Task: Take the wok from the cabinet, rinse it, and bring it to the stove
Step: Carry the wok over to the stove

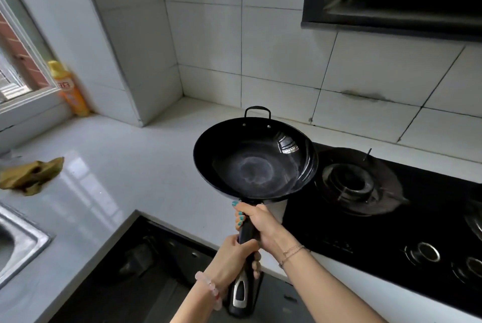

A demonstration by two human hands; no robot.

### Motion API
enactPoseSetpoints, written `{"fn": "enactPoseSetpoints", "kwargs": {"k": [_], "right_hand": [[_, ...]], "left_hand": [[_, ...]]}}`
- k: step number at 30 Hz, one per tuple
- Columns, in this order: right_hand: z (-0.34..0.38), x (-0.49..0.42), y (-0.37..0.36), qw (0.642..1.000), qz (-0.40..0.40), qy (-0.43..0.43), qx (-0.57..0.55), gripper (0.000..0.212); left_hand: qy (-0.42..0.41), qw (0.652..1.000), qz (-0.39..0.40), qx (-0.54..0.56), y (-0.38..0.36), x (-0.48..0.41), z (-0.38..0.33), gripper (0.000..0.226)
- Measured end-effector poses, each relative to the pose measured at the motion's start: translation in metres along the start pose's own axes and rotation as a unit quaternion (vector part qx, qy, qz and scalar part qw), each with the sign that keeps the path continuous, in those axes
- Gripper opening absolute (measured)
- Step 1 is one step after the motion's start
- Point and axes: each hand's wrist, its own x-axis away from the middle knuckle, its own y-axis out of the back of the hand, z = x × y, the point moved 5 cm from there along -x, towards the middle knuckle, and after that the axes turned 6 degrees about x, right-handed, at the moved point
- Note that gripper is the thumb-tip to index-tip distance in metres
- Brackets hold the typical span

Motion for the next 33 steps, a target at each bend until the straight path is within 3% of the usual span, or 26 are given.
{"fn": "enactPoseSetpoints", "kwargs": {"k": [20, 33], "right_hand": [[0.022, -0.092, -0.012, 0.991, -0.132, 0.017, 0.014, 0.035], [-0.003, -0.099, -0.015, 0.991, -0.13, 0.006, -0.027, 0.023]], "left_hand": [[0.046, 0.994, 0.093, -0.045, 0.062, -0.09, -0.04, 0.013], [0.108, 0.988, 0.11, -0.03, 0.09, -0.094, -0.02, 0.007]]}}
